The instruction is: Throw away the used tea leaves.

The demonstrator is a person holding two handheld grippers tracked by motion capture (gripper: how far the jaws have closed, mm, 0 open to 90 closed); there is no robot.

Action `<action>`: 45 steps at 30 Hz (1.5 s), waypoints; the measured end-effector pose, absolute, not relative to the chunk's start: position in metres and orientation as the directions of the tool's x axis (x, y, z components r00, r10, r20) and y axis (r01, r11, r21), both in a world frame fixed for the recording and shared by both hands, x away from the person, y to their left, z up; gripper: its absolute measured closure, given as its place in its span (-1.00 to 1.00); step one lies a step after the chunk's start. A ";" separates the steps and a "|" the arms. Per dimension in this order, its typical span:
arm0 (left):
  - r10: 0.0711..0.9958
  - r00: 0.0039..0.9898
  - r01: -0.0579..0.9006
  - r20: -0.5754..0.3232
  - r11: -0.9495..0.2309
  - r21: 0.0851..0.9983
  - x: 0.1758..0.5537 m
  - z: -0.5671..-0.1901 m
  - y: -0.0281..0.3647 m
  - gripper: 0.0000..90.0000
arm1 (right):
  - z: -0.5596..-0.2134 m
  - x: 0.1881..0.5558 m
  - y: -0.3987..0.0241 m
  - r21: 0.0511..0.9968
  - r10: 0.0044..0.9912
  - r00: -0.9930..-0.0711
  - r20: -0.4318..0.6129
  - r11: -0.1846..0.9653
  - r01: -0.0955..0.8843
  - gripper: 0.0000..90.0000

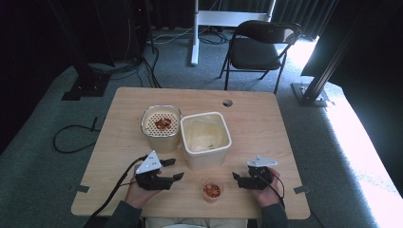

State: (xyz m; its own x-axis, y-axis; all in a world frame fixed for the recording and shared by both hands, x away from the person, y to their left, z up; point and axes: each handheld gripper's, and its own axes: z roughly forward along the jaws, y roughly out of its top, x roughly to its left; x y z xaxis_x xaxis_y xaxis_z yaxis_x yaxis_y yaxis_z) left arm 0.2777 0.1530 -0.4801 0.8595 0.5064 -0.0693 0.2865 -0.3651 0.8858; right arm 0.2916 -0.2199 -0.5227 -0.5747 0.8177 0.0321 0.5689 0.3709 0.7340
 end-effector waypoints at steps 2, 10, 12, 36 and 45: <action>0.491 0.868 0.285 -0.073 -0.372 0.883 0.276 -0.484 0.148 -0.16 | -0.524 0.284 -0.215 0.729 0.798 -0.602 0.030 0.394 0.559 -0.50; 0.471 0.879 0.282 -0.071 -0.396 0.874 0.273 -0.491 0.141 -0.16 | -0.531 0.263 -0.193 0.706 0.723 -0.691 0.007 0.486 0.515 -0.55; 0.462 0.884 0.276 -0.063 -0.410 0.869 0.271 -0.494 0.140 -0.16 | -0.532 0.258 -0.191 0.704 0.711 -0.703 0.008 0.496 0.509 -0.55; 0.299 0.946 0.243 -0.126 -0.396 0.886 0.262 -0.514 0.116 -0.26 | -0.534 0.258 -0.164 0.711 0.658 -0.753 0.020 0.520 0.473 -0.56; 0.278 0.954 0.222 -0.116 -0.388 0.894 0.266 -0.520 0.104 -0.42 | -0.532 0.262 -0.171 0.723 0.683 -0.730 0.020 0.494 0.482 -0.56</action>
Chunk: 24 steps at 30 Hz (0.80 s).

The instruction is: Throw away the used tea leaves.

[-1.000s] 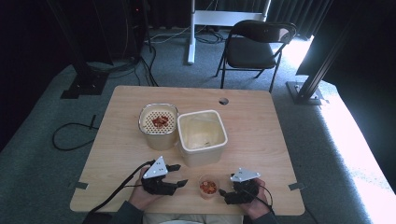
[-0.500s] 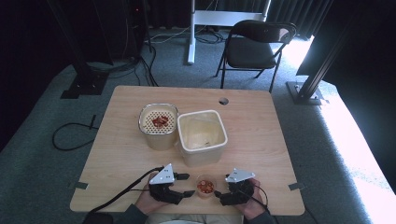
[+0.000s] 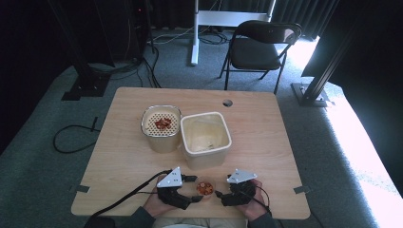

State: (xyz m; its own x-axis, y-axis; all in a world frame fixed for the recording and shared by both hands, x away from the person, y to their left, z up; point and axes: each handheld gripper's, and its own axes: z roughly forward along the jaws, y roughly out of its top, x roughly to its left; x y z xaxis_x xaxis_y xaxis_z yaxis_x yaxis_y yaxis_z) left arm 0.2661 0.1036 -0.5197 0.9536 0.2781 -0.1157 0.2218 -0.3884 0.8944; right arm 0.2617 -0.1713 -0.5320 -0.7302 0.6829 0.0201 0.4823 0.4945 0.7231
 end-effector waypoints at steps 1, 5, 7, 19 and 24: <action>0.279 0.954 0.218 -0.112 -0.385 0.897 0.267 -0.520 0.102 -0.42 | -0.532 0.262 -0.174 0.726 0.692 -0.722 0.022 0.485 0.487 -0.56; 0.277 0.955 0.211 -0.110 -0.371 0.904 0.270 -0.522 0.096 -0.45 | -0.531 0.264 -0.183 0.733 0.715 -0.699 0.029 0.460 0.501 -0.56; 0.273 0.955 0.211 -0.113 -0.363 0.908 0.271 -0.524 0.093 -0.45 | -0.531 0.265 -0.186 0.735 0.722 -0.691 0.029 0.453 0.505 -0.56; 0.268 0.957 0.194 -0.106 -0.330 0.924 0.279 -0.530 0.084 -0.35 | -0.534 0.269 -0.191 0.732 0.742 -0.670 0.025 0.443 0.517 -0.56; 0.310 0.948 0.183 -0.074 -0.338 0.923 0.280 -0.528 0.084 -0.25 | -0.534 0.270 -0.193 0.732 0.744 -0.667 0.025 0.441 0.519 -0.56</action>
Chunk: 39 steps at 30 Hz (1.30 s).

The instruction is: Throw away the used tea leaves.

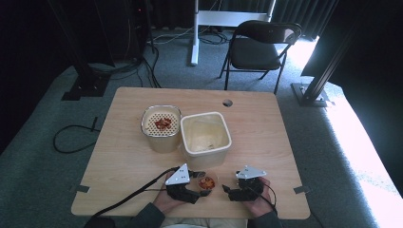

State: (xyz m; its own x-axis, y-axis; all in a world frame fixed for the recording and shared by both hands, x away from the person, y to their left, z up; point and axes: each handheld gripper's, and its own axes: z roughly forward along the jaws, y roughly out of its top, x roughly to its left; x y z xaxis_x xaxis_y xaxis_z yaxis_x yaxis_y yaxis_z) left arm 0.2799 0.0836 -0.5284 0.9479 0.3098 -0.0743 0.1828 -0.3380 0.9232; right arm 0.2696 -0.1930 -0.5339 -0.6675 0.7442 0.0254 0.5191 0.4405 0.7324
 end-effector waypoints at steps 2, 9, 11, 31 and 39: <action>0.331 0.942 0.181 -0.060 -0.348 0.920 0.280 -0.527 0.085 -0.22 | -0.534 0.270 -0.194 0.734 0.746 -0.666 0.025 0.438 0.519 -0.56; 0.370 0.929 0.156 -0.001 -0.389 0.908 0.278 -0.521 0.090 -0.21 | -0.534 0.271 -0.198 0.735 0.758 -0.652 0.022 0.430 0.525 -0.56; 0.377 0.926 0.149 0.014 -0.401 0.904 0.276 -0.519 0.091 -0.20 | -0.534 0.271 -0.199 0.735 0.760 -0.649 0.021 0.428 0.526 -0.56; 0.451 0.889 0.129 0.078 -0.411 0.902 0.279 -0.495 0.116 -0.19 | -0.536 0.274 -0.201 0.726 0.768 -0.641 0.009 0.435 0.532 -0.56; 0.513 0.854 0.139 0.088 -0.387 0.911 0.280 -0.486 0.144 -0.19 | -0.537 0.275 -0.202 0.726 0.771 -0.637 0.009 0.433 0.534 -0.56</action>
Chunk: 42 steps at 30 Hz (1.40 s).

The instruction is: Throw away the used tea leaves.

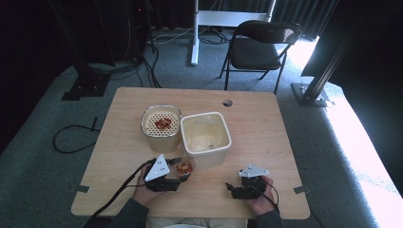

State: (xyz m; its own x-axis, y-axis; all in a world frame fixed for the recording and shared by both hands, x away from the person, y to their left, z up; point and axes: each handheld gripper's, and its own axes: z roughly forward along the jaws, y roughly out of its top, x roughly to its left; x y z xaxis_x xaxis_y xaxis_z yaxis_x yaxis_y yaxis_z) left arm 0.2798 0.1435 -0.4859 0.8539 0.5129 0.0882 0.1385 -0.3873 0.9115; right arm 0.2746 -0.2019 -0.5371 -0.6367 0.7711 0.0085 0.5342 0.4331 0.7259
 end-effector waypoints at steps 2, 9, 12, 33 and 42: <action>0.528 0.845 0.144 0.088 -0.382 0.913 0.280 -0.485 0.150 -0.19 | -0.537 0.275 -0.202 0.725 0.771 -0.636 0.009 0.433 0.535 -0.56; 0.569 0.817 0.156 0.088 -0.367 0.917 0.282 -0.482 0.167 -0.19 | -0.538 0.275 -0.202 0.724 0.772 -0.635 0.007 0.435 0.536 -0.56; 0.607 0.790 0.168 0.091 -0.357 0.919 0.284 -0.480 0.182 -0.19 | -0.538 0.276 -0.202 0.723 0.775 -0.632 0.007 0.433 0.538 -0.56; 0.752 0.648 0.202 0.120 -0.321 0.925 0.290 -0.459 0.246 -0.19 | -0.540 0.278 -0.204 0.716 0.783 -0.622 0.000 0.434 0.547 -0.56; 0.792 0.593 0.199 0.146 -0.320 0.926 0.292 -0.443 0.269 -0.18 | -0.541 0.279 -0.204 0.712 0.787 -0.617 -0.001 0.434 0.552 -0.55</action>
State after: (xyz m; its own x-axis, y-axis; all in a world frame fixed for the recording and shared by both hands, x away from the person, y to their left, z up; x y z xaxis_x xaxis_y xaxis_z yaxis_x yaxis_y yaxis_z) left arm 0.2916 0.2691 -0.4431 0.5926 0.7921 0.1461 0.1991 -0.3198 0.9263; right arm 0.2787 -0.2042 -0.5406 -0.6174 0.7867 -0.0008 0.5518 0.4338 0.7123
